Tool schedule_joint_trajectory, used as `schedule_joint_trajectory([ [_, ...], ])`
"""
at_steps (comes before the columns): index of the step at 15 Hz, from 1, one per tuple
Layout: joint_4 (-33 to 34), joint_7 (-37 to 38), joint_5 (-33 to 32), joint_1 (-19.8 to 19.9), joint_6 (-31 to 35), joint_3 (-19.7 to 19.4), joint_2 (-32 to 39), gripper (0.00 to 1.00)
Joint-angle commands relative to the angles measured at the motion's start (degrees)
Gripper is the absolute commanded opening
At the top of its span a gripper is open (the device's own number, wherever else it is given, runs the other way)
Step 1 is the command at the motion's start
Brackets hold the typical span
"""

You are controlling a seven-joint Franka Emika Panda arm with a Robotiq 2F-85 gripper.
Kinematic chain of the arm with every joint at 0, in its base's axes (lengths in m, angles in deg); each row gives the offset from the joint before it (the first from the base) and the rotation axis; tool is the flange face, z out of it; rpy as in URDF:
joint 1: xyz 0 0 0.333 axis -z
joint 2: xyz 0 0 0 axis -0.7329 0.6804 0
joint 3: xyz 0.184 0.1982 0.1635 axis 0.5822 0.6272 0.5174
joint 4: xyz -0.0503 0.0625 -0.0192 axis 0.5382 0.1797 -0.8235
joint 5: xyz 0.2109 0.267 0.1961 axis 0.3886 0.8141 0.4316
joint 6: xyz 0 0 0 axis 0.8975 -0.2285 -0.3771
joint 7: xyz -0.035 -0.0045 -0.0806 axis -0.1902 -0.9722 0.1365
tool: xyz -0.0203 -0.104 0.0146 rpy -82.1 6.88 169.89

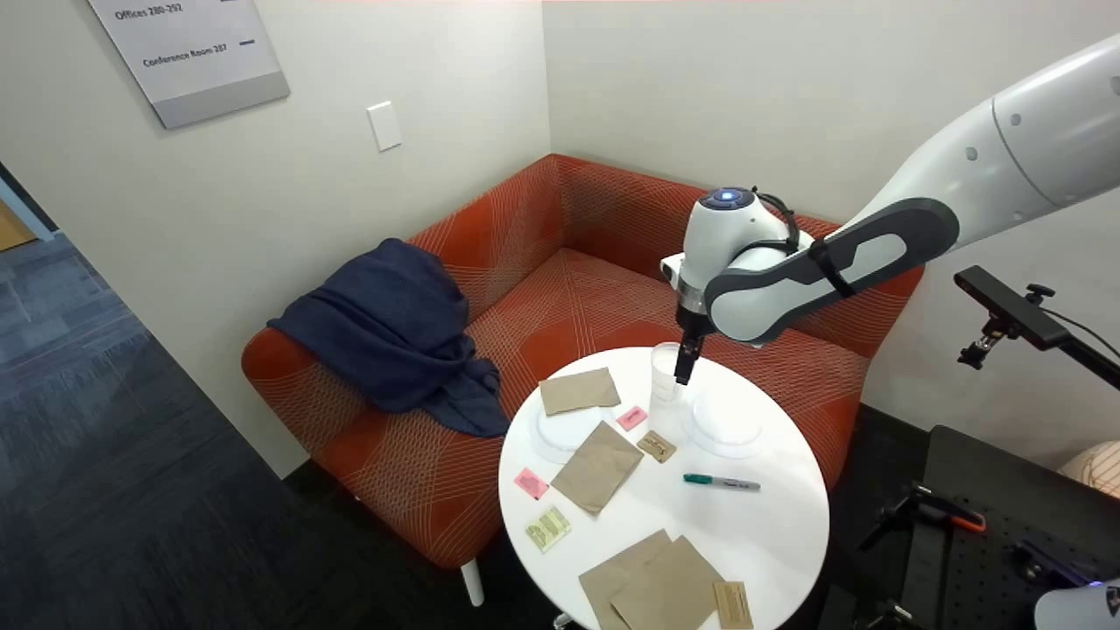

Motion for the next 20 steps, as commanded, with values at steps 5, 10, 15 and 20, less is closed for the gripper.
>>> schedule_joint_trajectory([
  [5,5.6,-3.0,1.2,2.6,-0.8,1.7,5.6,1.00],
  [10,9.5,-2.3,0.7,2.4,-0.8,1.9,9.8,1.00],
  [15,14.4,-2.2,0.7,2.5,-1.2,2.5,14.4,1.00],
  [20,17.7,-1.8,0.6,2.6,-2.0,2.7,17.6,0.74],
])
